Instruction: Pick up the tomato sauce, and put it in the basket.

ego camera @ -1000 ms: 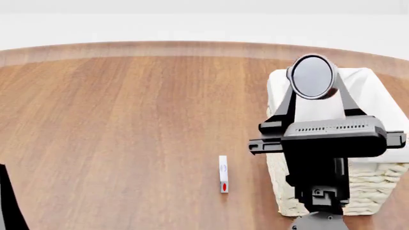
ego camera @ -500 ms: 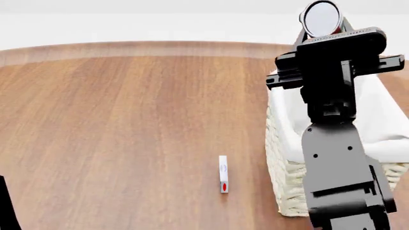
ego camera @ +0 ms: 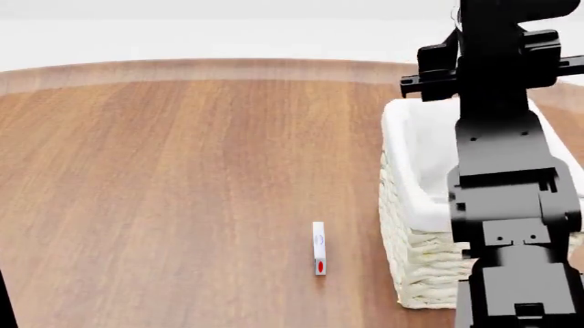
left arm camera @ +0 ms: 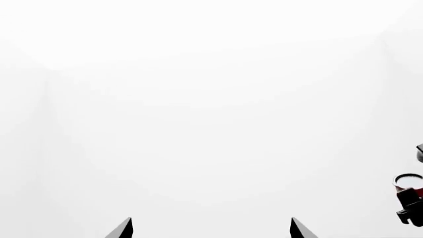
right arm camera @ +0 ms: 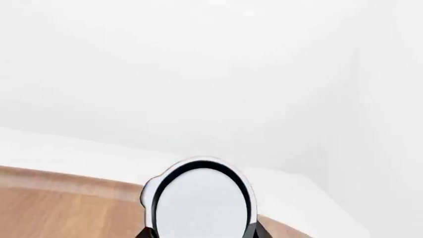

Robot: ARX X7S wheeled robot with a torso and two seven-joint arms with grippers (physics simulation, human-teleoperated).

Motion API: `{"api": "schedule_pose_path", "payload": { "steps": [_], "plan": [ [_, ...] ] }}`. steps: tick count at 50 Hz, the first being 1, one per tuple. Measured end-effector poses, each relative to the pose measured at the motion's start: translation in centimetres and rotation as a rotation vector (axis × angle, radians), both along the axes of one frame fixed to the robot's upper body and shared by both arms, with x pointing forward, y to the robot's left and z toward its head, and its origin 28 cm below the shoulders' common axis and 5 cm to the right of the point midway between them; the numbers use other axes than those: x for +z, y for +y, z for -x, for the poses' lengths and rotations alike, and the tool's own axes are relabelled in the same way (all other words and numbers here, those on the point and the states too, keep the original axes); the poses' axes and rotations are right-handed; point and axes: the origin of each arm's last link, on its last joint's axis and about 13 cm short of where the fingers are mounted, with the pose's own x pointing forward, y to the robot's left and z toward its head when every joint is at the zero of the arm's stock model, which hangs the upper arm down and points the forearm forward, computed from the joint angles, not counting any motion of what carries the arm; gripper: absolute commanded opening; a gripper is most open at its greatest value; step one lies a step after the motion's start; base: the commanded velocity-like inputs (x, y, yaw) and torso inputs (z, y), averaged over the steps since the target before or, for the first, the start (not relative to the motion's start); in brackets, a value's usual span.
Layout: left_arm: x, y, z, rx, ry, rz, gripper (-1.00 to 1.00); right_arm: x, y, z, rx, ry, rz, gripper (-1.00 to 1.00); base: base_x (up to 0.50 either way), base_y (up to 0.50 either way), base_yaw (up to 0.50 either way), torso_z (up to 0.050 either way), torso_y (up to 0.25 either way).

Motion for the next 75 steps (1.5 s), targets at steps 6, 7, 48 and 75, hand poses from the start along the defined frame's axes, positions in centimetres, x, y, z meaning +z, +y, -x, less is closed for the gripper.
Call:
{"api": "schedule_pose_path", "payload": {
  "steps": [6, 7, 48, 75],
  "plan": [
    [0.0, -0.1, 0.1, -0.001, 0.0, -0.003, 1.0, -0.1, -0.2, 0.2, 0.006, 0.113, -0.034, -1.0, 0.0, 0.0, 0.0, 0.0, 0.0],
    [0.1, -0.1, 0.1, -0.001, 0.0, -0.003, 1.0, -0.2, -0.3, 0.2, 0.008, 0.133, -0.04, -1.0, 0.0, 0.0, 0.0, 0.0, 0.0],
    [-0.4, -0.2, 1.2, -0.018, 0.013, -0.02, 1.0, -2.9, -0.6, 1.5, 0.039, 0.458, -0.147, -1.0, 0.0, 0.0, 0.0, 0.0, 0.0],
    [-0.6, -0.1, 1.3, -0.016, 0.018, -0.03, 1.0, -4.5, -0.9, 1.9, 0.009, 0.484, -0.17, -1.0, 0.0, 0.0, 0.0, 0.0, 0.0]
  ]
}}
